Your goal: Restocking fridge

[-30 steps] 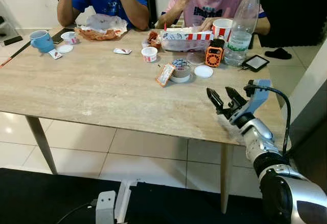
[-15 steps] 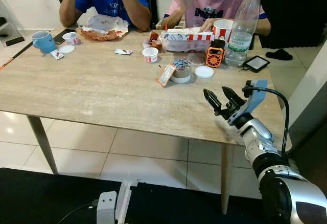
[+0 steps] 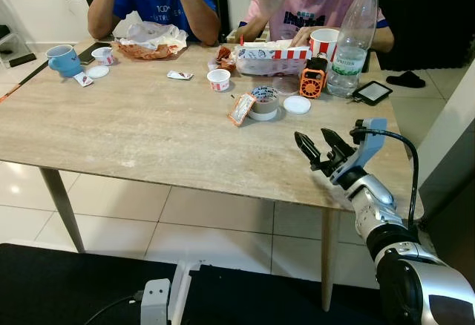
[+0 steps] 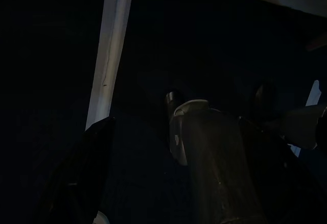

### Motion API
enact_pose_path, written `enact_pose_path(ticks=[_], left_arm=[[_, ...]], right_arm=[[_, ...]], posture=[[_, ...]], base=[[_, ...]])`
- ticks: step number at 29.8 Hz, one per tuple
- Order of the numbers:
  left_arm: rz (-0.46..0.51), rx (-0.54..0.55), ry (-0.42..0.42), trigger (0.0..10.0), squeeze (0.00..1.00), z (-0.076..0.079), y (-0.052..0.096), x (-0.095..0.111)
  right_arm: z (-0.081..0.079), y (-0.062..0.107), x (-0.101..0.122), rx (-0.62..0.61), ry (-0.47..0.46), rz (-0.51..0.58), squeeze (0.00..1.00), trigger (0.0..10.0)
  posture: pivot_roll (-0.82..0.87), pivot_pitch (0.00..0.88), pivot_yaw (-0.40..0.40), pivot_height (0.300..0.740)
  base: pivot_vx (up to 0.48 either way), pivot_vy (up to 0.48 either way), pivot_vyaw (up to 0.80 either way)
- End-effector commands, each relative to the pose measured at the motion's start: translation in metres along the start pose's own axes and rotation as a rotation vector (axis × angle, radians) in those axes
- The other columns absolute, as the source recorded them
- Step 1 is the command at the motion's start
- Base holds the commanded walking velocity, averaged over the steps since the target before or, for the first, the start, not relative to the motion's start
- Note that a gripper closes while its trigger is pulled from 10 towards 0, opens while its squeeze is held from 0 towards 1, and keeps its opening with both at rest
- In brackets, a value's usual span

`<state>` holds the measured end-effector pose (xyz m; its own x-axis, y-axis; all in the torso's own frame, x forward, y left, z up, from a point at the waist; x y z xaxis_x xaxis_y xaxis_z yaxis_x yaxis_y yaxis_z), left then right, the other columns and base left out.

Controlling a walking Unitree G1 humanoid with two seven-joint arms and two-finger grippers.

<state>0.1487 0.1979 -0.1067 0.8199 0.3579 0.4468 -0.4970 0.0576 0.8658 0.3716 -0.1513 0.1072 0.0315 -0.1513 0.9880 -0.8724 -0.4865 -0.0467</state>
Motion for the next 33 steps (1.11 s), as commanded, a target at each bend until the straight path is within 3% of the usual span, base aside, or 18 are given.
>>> enact_pose_path(ticks=[1,33], left_arm=[[-0.033,-0.002,-0.012,10.0,0.0,0.0009,0.0005,-0.009],[-0.049,0.009,-0.022,10.0,0.0,-0.002,0.0016,-0.0131]], right_arm=[[-0.0033,-0.0005,-0.0017,0.009,0.007,0.002,0.0,10.0],[-0.0045,-0.0023,-0.0023,-0.003,0.028,-0.014,0.0,10.0]], posture=[[-0.04,0.0,0.042,0.74],[-0.04,0.0,0.046,0.74]], base=[[0.0,0.0,0.0],[0.0,0.0,0.0]])
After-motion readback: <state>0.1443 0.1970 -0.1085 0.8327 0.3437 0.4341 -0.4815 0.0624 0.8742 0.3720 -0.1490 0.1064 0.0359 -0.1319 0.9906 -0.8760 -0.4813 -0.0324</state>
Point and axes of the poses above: a point about 5 cm out from each wrist's last joint towards the gripper, its own y axis pointing back from the gripper into the wrist, its own x axis along the axis of the wrist's last joint, z = x × y, the point moved 1 cm from there along -y, pointing out of the wrist towards the gripper, and after that the axes turned 13 degrees about y, right-handed, at the moved point
